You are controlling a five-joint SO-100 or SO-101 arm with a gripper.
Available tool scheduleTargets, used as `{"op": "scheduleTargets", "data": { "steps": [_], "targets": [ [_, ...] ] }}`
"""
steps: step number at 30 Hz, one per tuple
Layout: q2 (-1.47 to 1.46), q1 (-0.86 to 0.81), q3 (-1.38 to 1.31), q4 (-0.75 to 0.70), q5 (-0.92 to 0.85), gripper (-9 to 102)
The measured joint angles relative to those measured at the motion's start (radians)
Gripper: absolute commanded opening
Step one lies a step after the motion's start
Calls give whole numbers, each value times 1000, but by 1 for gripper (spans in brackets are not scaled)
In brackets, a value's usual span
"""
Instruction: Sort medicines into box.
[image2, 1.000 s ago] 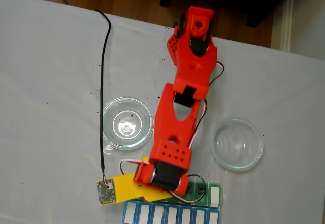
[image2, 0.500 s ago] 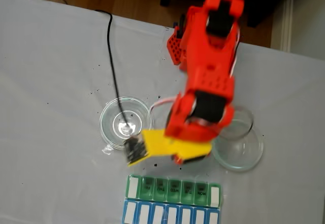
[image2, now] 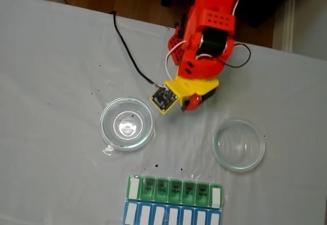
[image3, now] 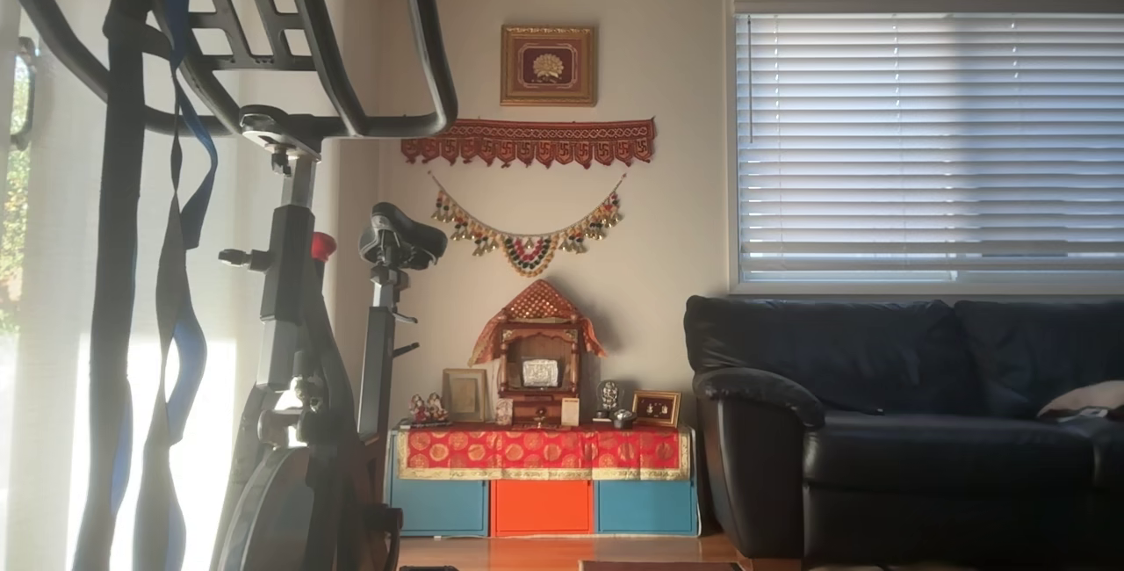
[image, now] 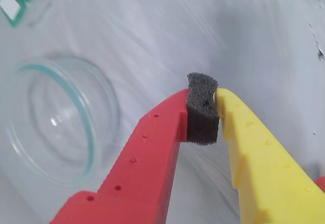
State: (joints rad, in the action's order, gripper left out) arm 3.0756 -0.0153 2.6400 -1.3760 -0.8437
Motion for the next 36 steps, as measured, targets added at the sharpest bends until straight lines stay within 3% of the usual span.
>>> {"op": "scheduleTargets", "data": {
  "steps": [5,13,24,36],
  "targets": [
    [40,31,57,-175,-40,2],
    [58,115,282,-95,64,1],
    [57,-15,298,-83,94,2],
    [57,-6,298,-83,95,2]
  ]
}}
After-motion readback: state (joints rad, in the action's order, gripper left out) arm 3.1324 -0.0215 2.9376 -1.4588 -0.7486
